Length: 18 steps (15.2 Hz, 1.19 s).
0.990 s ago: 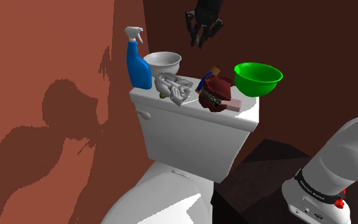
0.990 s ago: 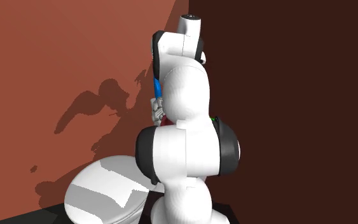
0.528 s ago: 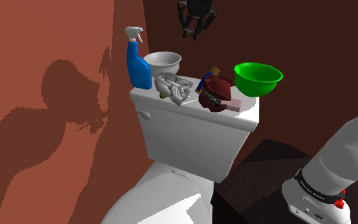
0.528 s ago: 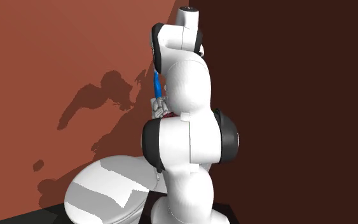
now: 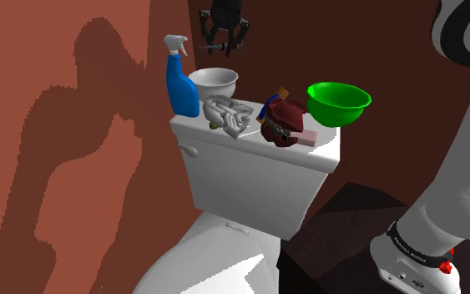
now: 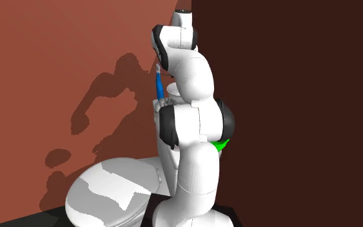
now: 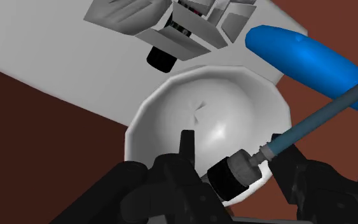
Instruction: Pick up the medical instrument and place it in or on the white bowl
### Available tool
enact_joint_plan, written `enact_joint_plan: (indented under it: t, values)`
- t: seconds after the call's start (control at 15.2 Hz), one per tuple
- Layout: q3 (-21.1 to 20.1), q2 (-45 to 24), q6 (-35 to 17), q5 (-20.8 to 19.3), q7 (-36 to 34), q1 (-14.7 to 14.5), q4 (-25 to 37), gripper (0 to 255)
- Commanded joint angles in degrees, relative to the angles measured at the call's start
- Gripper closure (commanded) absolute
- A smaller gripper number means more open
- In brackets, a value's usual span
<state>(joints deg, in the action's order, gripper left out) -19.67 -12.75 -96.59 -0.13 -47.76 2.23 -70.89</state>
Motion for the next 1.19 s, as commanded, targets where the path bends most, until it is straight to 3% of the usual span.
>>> enact_joint_plan:
  t: [0.0,0.53,1.06,1.12]
  values:
    - [-0.3,-8.3,0.9,-3.8,-2.0,-2.7,10.7,255]
    - [0.1,-4.8,-7.1,-2.3,-1.3,-1.4,-0.8,255]
    - [0.1,-4.8,-7.1,-2.3,-1.3,-1.4,-0.8,255]
    - [0.1,-4.9,-7.1,-2.4,-1.4,-1.4,-0.6,0]
